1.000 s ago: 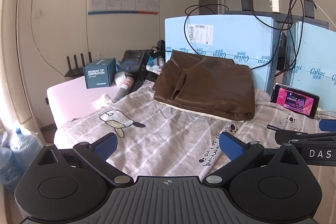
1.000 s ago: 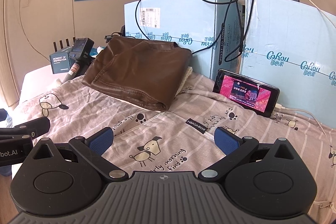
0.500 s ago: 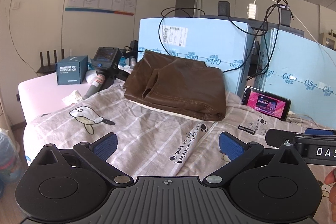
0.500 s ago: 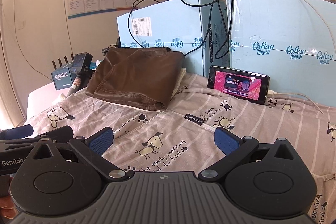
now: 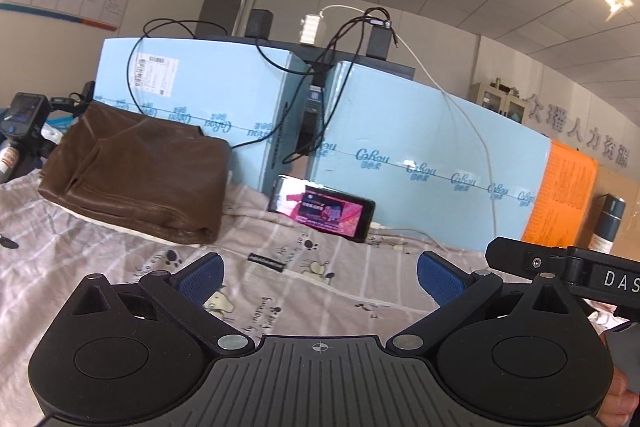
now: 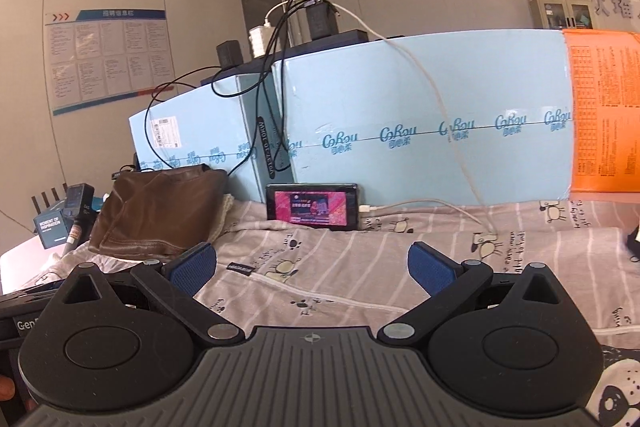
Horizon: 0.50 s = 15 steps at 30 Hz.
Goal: Fold clothes
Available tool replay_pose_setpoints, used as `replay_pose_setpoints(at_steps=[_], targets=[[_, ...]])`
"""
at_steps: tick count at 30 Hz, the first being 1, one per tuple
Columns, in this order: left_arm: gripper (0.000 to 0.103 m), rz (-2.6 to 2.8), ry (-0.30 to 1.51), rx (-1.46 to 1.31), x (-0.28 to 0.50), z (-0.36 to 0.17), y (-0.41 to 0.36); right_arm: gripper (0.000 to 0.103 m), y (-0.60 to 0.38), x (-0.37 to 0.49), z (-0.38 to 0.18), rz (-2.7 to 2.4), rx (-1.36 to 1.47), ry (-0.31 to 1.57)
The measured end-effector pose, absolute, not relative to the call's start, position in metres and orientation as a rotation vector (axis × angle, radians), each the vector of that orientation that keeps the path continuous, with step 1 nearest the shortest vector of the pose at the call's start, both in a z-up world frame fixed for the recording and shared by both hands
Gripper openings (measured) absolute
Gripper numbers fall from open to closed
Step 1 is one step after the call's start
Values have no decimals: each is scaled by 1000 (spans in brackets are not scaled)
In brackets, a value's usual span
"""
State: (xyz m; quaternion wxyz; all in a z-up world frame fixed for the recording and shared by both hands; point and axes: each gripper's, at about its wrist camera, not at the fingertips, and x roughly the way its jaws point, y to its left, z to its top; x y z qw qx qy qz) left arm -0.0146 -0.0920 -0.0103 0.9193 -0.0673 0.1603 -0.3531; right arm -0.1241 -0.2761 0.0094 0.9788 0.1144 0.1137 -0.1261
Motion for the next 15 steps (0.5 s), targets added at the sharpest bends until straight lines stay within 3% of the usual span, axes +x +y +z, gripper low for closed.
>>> replay_pose_setpoints(at_steps=[15], targets=[[103,-1106,257,0,-57,-5,-248,103,-433,-250,-13,-742,340,124]])
